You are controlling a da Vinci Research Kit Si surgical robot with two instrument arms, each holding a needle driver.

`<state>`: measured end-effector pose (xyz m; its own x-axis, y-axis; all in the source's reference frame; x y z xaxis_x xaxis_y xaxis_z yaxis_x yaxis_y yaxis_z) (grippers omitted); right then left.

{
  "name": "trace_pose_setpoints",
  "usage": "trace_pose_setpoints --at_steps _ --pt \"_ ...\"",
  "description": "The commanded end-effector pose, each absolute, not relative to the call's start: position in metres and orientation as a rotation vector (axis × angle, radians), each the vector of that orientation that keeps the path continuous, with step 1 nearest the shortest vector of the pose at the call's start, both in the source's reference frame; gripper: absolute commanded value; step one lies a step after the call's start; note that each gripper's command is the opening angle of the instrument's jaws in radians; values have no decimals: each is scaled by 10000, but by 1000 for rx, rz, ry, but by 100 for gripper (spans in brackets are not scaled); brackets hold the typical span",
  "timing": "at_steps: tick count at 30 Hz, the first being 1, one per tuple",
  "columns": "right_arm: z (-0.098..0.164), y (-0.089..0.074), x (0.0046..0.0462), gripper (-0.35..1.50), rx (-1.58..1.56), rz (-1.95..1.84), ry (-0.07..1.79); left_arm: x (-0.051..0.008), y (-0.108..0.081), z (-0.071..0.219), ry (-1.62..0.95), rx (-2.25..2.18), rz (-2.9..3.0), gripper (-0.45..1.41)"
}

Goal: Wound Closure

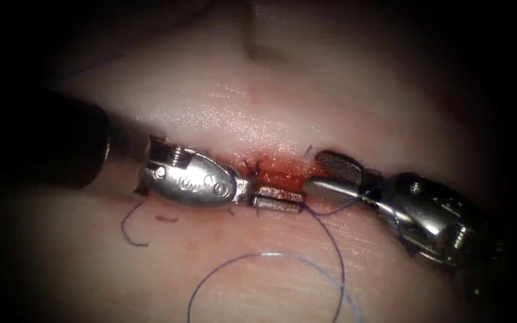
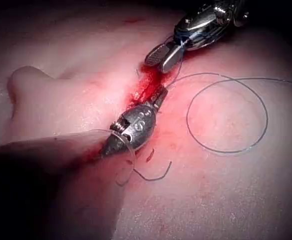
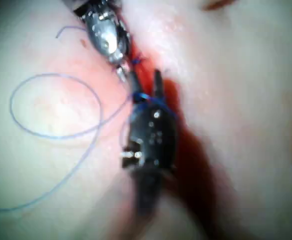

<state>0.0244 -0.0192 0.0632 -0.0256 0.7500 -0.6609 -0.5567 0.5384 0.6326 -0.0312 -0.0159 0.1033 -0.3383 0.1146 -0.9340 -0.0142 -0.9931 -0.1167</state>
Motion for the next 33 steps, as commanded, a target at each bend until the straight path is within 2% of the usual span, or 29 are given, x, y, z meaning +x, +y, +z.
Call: trace_pose_setpoints --at_steps 1,4,10,22,33 --pt "639 -199 253 27 198 1062 1204 -317 -166 1040 -137 -1759 2503 -45" --pt "641 -198 257 29 194 1065 1188 -317 -167 1041 -135 -1757 2504 -45" --pt "653 -197 267 51 174 1071 1151 -317 -167 1040 -137 -1758 2504 -45" --pt "665 -197 272 47 148 1091 1119 -318 -169 1038 -138 -1764 2506 -45" --pt "674 -203 280 29 169 1069 1102 -319 -170 1036 -137 -1768 2509 -45"
